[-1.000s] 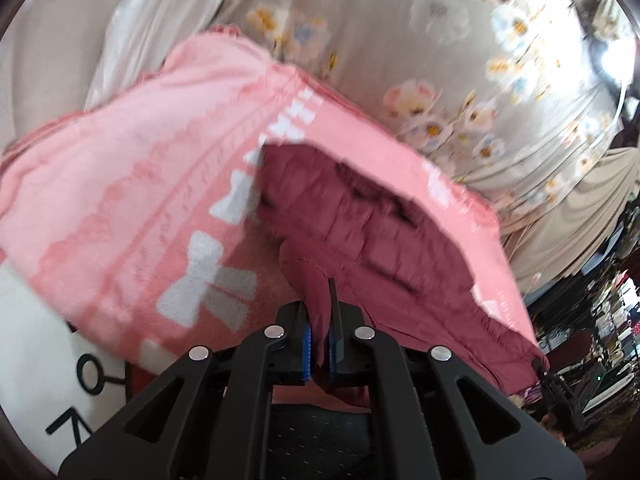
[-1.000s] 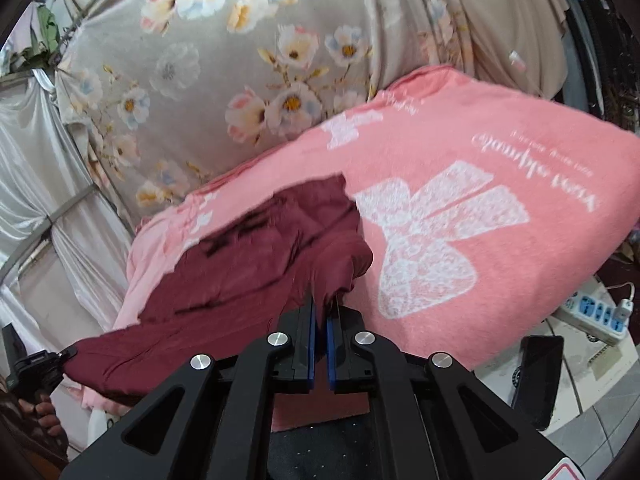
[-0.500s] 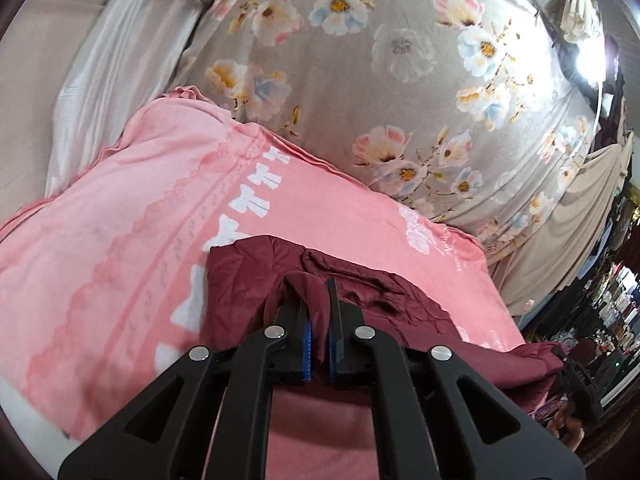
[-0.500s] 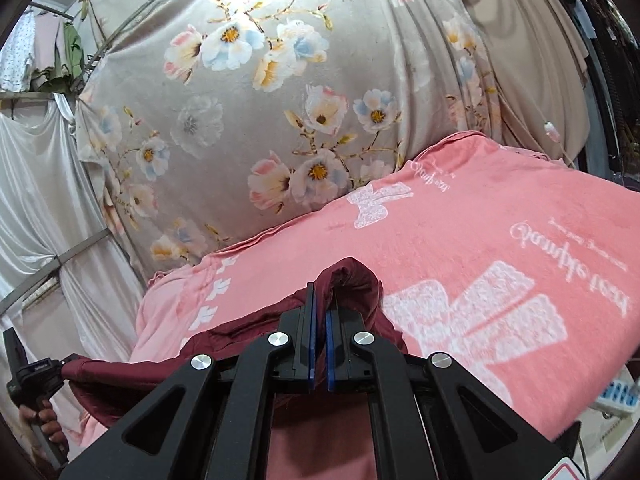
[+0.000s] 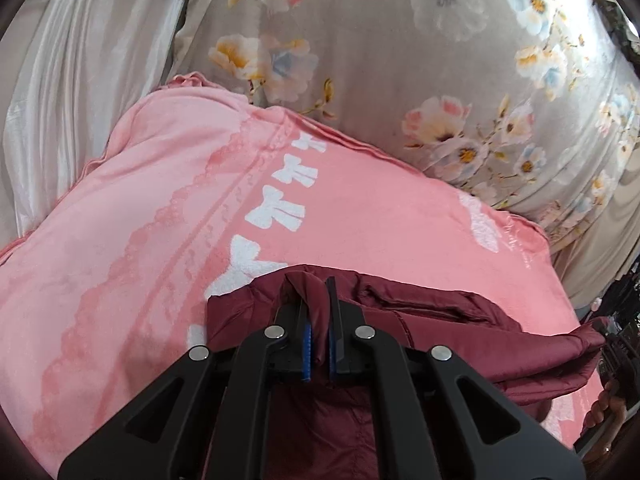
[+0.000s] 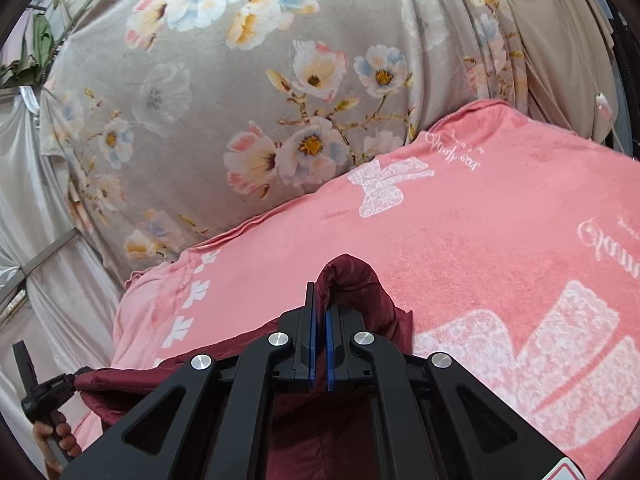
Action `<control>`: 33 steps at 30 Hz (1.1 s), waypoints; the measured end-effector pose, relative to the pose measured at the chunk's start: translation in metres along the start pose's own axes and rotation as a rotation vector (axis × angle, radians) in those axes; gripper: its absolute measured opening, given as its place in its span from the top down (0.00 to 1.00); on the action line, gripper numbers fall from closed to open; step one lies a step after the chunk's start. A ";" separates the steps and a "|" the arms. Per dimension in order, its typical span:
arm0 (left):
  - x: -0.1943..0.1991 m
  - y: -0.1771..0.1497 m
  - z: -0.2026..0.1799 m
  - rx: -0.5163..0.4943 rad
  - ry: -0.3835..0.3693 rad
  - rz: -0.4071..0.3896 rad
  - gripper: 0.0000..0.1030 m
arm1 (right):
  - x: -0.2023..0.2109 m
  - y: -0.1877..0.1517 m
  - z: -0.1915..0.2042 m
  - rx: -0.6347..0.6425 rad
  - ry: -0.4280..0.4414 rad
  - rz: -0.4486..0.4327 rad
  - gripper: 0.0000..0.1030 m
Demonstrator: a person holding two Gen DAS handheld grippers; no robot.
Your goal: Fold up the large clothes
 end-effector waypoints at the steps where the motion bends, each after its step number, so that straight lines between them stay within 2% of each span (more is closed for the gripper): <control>1: -0.011 0.000 0.001 0.002 0.013 0.012 0.96 | -0.009 -0.001 -0.002 -0.015 -0.002 0.010 0.98; 8: -0.067 -0.001 0.005 -0.004 0.078 0.064 0.96 | -0.061 -0.005 -0.013 -0.030 -0.041 0.047 0.98; 20: -0.142 -0.002 0.002 -0.041 0.136 0.140 0.95 | -0.138 -0.024 -0.040 -0.049 -0.097 0.152 0.98; 30: -0.178 -0.012 0.011 -0.017 0.118 0.191 0.93 | -0.171 -0.039 -0.051 -0.074 -0.091 0.223 0.97; 33: -0.178 -0.011 0.014 -0.001 0.097 0.189 0.92 | -0.167 -0.037 -0.056 -0.106 -0.044 0.209 0.91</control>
Point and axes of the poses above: each gripper's, at about its wrist camera, not at the fingertips, and x roughly against the way its jaws point, z to its left, y to its top, the point moved 1 cm from there along -x, roughly the way its jaws point, and after that the axes turned 9 degrees about x, right-handed, at the moved point
